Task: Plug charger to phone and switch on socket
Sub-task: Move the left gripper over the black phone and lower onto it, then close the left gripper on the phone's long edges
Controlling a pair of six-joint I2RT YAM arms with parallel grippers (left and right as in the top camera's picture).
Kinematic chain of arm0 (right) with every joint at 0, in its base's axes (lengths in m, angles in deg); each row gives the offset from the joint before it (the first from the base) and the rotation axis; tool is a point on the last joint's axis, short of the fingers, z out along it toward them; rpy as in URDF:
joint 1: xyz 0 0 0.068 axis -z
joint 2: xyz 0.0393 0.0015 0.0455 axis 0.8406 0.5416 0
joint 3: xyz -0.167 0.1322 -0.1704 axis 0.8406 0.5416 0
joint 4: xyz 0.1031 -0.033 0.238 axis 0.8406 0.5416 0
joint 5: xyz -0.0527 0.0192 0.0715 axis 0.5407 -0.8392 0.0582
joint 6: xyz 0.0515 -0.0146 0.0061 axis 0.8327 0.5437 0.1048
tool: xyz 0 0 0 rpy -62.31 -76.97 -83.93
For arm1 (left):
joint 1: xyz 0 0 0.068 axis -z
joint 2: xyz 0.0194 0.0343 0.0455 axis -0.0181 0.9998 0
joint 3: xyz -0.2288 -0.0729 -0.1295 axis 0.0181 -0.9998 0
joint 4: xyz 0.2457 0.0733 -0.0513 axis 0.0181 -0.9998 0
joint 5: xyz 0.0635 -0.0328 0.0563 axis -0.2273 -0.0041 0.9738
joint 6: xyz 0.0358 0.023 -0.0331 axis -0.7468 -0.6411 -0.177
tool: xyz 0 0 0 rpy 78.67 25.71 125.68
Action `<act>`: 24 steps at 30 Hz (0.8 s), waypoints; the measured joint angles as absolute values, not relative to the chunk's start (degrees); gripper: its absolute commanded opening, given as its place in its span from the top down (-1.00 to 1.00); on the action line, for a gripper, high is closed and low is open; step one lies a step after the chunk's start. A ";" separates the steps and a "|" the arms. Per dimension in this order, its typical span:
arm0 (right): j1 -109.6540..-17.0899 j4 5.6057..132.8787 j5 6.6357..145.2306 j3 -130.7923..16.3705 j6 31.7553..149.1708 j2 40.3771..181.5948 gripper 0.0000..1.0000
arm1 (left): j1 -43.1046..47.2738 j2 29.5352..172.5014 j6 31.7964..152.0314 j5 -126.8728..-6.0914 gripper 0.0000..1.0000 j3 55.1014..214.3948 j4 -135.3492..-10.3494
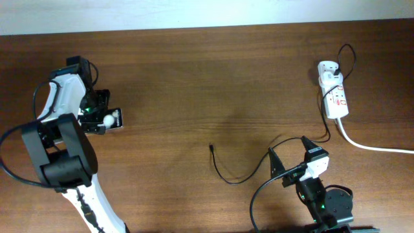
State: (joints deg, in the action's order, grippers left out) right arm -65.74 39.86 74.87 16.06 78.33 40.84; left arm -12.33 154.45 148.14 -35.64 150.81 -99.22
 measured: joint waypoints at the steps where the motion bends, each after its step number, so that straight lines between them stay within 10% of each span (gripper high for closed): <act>1: -65.74 39.88 74.87 16.06 78.35 40.84 -0.97 | -12.33 154.56 148.32 -35.62 -0.97 150.81 -98.45; 24: -65.74 39.88 74.87 16.06 78.35 40.84 -0.97 | -13.29 157.00 148.53 -32.60 -0.97 151.29 -96.36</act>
